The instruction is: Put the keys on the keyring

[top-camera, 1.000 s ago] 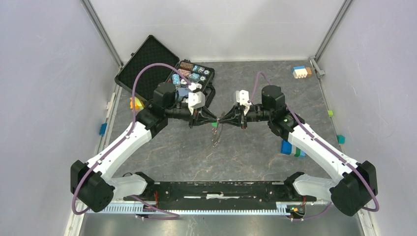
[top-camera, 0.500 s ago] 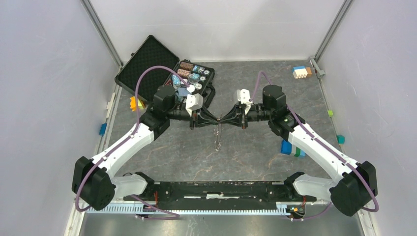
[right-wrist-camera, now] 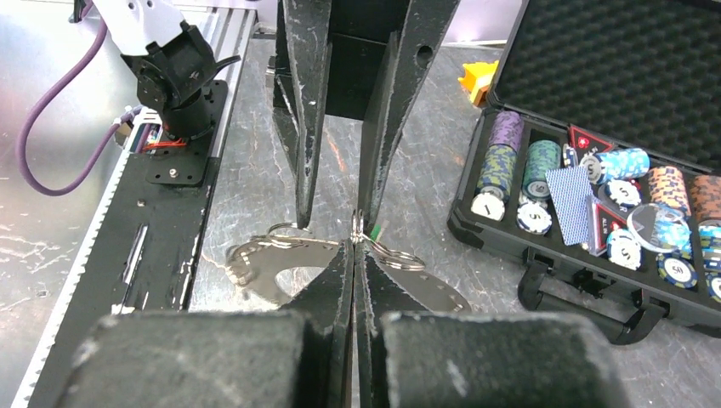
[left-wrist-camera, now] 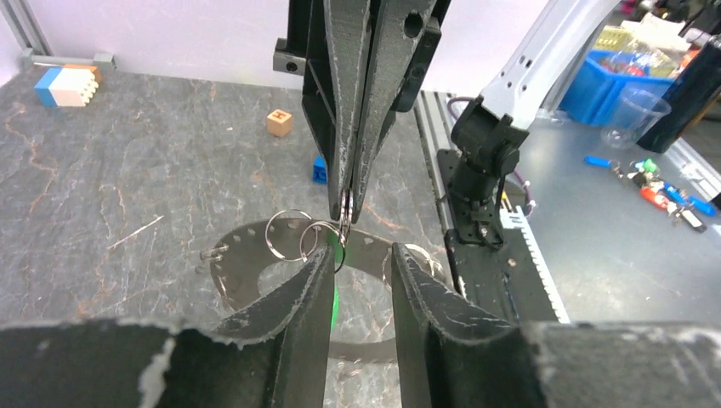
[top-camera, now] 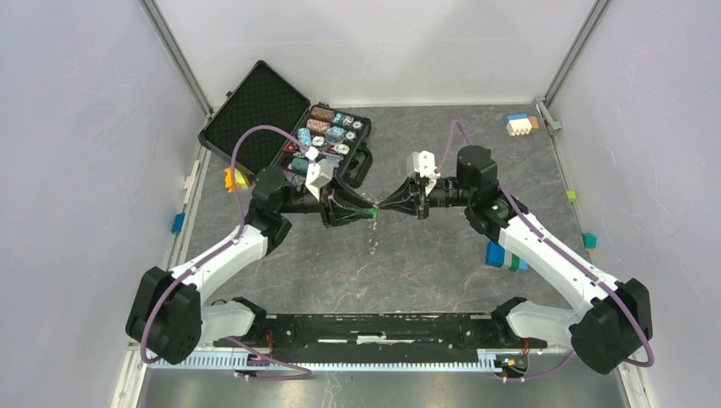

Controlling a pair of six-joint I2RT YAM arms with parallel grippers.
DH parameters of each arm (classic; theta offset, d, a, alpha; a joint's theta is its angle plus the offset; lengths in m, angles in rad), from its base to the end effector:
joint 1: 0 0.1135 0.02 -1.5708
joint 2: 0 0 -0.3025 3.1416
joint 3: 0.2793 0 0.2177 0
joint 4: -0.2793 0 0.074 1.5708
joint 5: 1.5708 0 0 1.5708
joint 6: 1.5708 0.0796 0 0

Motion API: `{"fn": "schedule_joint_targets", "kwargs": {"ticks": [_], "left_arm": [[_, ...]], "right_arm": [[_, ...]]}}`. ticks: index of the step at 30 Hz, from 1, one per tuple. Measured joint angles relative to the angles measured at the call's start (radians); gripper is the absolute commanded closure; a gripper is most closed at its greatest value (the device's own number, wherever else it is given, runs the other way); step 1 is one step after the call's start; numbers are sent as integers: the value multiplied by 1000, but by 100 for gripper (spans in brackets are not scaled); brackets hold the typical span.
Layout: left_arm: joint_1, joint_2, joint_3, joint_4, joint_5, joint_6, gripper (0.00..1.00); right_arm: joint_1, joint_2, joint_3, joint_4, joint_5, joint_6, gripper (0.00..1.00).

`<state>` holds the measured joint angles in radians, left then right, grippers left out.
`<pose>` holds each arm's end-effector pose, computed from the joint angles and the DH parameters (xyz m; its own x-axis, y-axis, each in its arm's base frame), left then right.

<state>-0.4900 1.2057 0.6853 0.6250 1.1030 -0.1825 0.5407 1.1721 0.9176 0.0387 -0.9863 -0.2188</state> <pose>0.1719 -0.1722 0.3556 -0.0901 -0.0447 -0.9949 0.9956 -0.0285 -0.0888 0.1676 0.1781 0.3724 0.0340 -0.1193 -0.9923 -0.9989 0.0285 -0.0377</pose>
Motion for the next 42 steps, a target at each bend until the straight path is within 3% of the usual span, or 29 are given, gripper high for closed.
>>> {"fn": "schedule_joint_targets", "kwargs": {"ticks": [5, 11, 21, 30, 37, 42], "left_arm": [[13, 21, -9, 163, 5, -141, 57], [15, 22, -9, 222, 18, -179, 57], [29, 9, 53, 112, 35, -122, 60], [18, 43, 56, 109, 60, -115, 63], [16, 53, 56, 110, 60, -115, 72], [16, 59, 56, 112, 59, -114, 88]], "right_arm": [[0, 0, 0, 26, 1, 10, 100], [0, 0, 0, 32, 1, 12, 100], [-1, 0, 0, 13, 1, -5, 100], [-1, 0, 0, 26, -9, 11, 100], [-1, 0, 0, 36, -19, 21, 100], [0, 0, 0, 36, -26, 23, 100]]}}
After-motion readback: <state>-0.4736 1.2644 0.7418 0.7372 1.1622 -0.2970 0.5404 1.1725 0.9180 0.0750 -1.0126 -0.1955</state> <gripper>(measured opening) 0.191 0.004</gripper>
